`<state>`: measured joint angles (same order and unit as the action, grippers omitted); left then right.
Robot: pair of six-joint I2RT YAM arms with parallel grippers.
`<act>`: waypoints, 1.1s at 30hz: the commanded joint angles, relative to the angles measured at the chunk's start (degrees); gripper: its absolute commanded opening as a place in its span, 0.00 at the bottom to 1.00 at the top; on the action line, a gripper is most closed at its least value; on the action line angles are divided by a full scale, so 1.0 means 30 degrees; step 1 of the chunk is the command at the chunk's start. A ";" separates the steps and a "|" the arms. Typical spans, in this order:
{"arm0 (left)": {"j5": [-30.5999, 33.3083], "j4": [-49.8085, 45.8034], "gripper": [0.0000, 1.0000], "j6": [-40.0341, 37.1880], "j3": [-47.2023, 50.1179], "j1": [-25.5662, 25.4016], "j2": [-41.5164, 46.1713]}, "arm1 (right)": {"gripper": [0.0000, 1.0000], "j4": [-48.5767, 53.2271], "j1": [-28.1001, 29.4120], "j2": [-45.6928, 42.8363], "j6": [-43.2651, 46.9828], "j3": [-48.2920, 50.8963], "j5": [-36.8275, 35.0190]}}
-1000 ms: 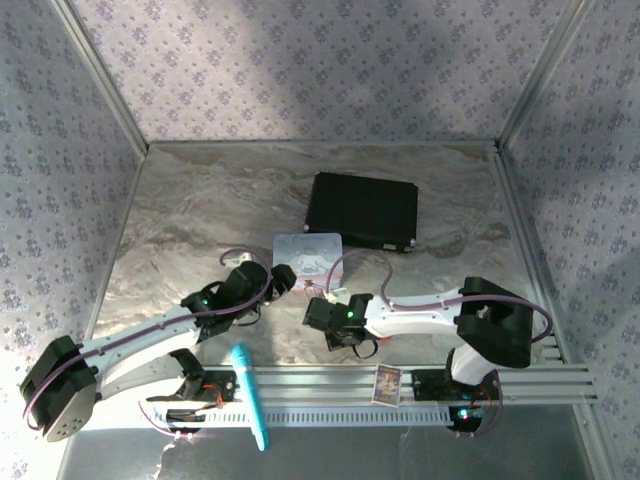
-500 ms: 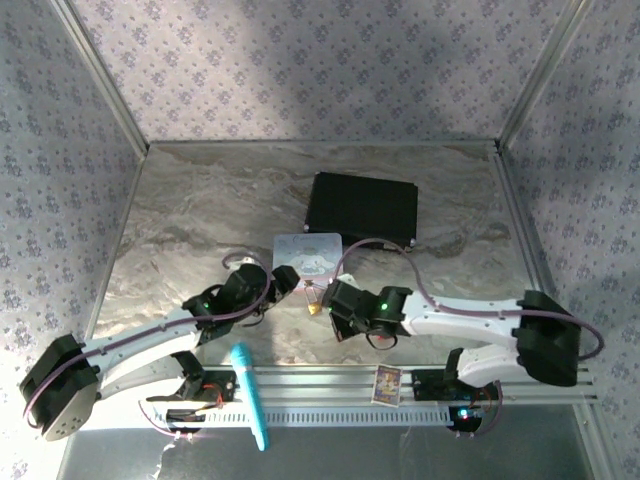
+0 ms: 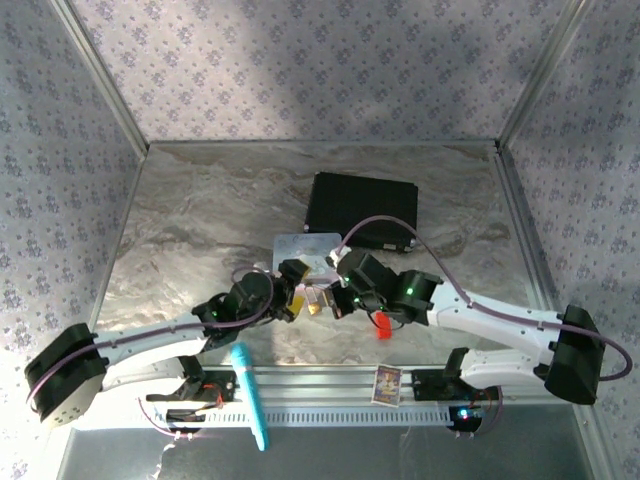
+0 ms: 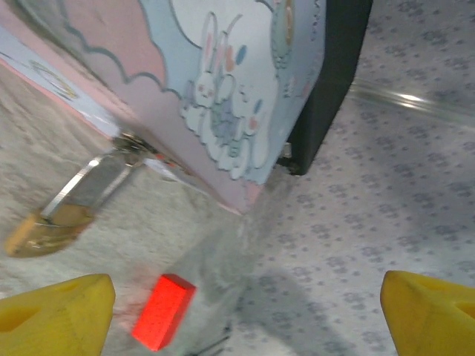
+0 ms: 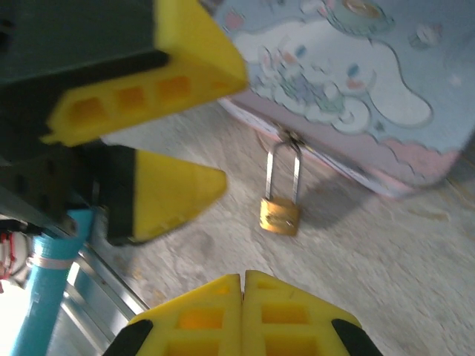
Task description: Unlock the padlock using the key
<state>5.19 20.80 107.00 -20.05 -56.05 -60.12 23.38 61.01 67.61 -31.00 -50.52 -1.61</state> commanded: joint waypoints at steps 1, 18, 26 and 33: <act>0.0070 0.2659 0.92 0.2220 -0.0130 -0.0259 -0.0346 | 0.00 -0.1786 0.0159 0.0689 0.0378 -0.0873 0.0319; 0.0528 0.3777 0.78 0.3056 0.0293 -0.0337 -0.0127 | 0.00 -0.5831 0.1312 0.2715 -0.0615 -0.1089 -0.0273; 0.1399 0.2133 0.50 0.3151 0.0837 -0.0300 0.1102 | 0.00 -0.5244 0.1239 0.2297 -0.0652 -0.0811 -0.0418; 0.1522 0.0871 0.31 0.3130 0.0913 -0.0184 0.1705 | 0.00 -0.5044 0.1214 0.2255 -0.0620 -0.0744 -0.0316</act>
<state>9.28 26.57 116.60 -17.80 -56.64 -56.07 8.60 64.93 75.13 -32.14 -52.69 -1.67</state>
